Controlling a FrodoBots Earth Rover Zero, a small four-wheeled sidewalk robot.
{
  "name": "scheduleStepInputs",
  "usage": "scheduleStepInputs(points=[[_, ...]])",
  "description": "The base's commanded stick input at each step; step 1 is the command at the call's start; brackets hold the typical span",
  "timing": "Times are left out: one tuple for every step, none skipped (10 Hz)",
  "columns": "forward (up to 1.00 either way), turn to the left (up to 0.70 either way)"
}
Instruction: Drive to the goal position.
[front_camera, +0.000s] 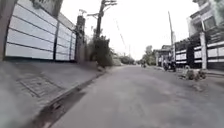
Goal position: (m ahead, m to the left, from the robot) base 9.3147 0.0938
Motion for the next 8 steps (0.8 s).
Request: scheduleStepInputs(points=[[1.00, 0.00], [1.00, 0.00], [1.00, 0.00], [1.00, 0.00], [1.00, 0.00], [1.00, 0.00], [1.00, 0.00], [1.00, 0.00]])
